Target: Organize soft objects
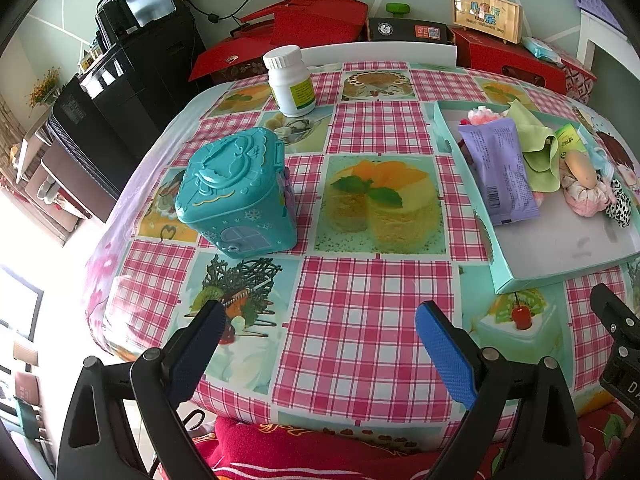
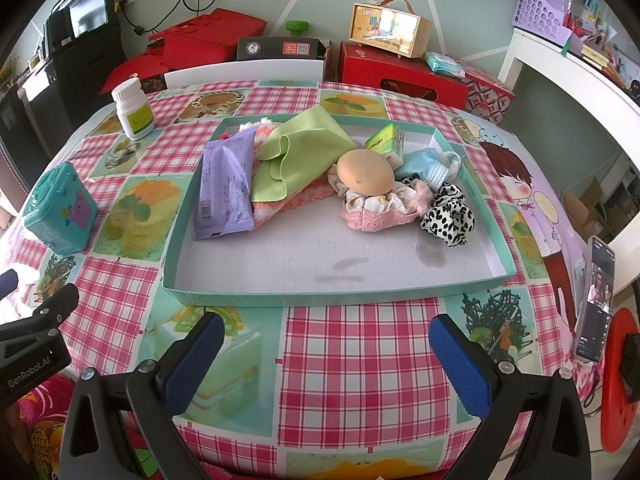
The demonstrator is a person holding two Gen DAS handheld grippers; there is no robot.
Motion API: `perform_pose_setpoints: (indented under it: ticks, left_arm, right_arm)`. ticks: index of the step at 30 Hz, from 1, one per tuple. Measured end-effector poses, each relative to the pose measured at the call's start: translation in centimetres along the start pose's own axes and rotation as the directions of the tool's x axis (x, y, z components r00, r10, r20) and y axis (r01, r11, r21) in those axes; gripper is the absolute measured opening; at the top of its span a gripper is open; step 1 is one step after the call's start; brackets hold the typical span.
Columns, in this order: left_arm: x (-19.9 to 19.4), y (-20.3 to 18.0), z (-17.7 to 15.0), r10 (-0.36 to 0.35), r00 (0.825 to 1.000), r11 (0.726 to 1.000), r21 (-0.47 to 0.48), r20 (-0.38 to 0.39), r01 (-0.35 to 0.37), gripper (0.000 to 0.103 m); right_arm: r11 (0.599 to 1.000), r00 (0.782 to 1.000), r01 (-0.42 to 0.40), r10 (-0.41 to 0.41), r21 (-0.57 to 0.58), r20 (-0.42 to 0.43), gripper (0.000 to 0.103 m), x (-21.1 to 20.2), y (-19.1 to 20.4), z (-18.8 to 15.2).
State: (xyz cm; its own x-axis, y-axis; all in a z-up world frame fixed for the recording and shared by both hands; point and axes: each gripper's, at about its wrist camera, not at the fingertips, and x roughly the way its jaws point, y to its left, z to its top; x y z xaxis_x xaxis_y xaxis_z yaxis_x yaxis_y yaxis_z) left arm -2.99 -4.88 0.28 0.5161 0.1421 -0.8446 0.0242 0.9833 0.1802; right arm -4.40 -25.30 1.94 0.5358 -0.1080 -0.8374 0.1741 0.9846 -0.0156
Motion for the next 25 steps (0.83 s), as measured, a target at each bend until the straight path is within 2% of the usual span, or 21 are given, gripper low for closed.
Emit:
perform_pose_setpoints:
  ticks: [25]
  left_arm:
    - [0.04, 0.19, -0.07, 0.005, 1.0, 1.0, 0.003, 0.004, -0.005, 0.096]
  right_arm:
    - [1.0, 1.0, -0.002, 0.002, 0.001, -0.002, 0.103, 0.06, -0.06, 0.03]
